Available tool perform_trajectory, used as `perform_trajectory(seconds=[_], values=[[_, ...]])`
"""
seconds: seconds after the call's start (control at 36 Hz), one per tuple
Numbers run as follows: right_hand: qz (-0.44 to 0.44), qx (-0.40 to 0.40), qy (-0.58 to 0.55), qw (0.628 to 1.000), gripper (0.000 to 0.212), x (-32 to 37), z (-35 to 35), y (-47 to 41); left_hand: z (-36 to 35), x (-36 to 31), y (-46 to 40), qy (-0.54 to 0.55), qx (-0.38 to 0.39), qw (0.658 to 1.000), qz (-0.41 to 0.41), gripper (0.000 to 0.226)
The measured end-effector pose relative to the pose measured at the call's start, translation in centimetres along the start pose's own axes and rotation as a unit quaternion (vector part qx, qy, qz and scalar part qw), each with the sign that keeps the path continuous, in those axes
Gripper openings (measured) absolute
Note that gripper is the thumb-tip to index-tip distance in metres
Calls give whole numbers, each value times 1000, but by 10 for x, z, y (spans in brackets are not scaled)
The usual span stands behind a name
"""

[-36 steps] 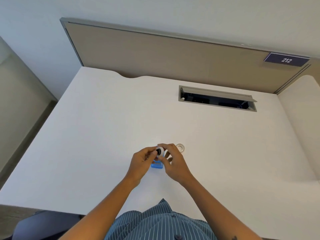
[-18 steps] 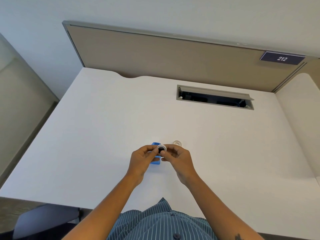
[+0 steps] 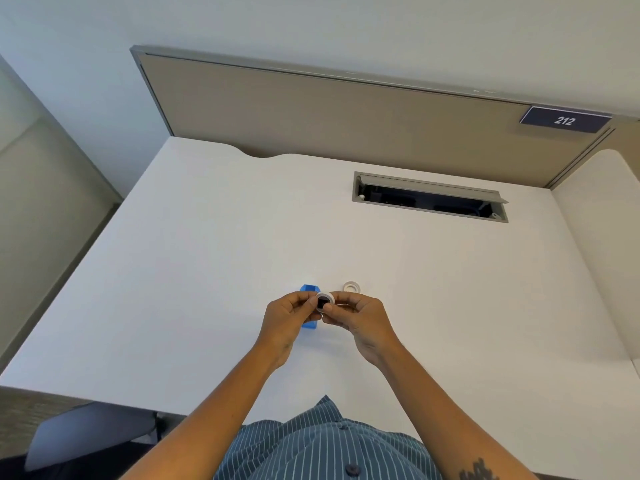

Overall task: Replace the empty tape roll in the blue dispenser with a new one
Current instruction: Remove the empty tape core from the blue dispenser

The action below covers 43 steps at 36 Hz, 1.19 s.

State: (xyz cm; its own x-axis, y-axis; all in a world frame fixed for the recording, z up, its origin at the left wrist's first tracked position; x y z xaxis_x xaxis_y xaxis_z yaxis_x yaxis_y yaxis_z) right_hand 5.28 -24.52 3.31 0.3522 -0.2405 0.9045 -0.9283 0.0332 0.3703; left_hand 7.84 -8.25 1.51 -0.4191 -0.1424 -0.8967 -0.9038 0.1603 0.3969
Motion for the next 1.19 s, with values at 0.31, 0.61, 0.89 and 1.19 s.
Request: perform_trajectory(seconds=[0.31,0.61,0.89,1.19], values=[[-8,8,6,1000,22,-1,8,-1,-8,3,0,-1,7,1000,5,18],[-18,22,-1,1000,21,-4,4,1,-10,6,0,-2,1,1000,12,15],[-43,3,32,999,21,-5,5,3,-9,12,1,28,-5,999,19,15],[-55,-45,-16,997,20,-3,1,5,-10,13,2,-22,-30,999,-17,13]])
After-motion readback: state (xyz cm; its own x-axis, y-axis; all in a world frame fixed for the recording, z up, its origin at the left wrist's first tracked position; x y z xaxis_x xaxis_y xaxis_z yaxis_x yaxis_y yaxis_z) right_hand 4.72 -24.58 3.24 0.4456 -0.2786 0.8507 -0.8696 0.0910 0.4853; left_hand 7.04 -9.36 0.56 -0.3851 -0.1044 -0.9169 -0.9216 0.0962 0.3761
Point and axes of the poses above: each hand's wrist, its own y-axis away from the middle knuckle, its own z-axis out of the back of the hand, x = y × z, the point moved 10 cm from there along -y, towards the middle knuckle, and after that the axes turned 3 degrees about y, right-handed, at the moved point
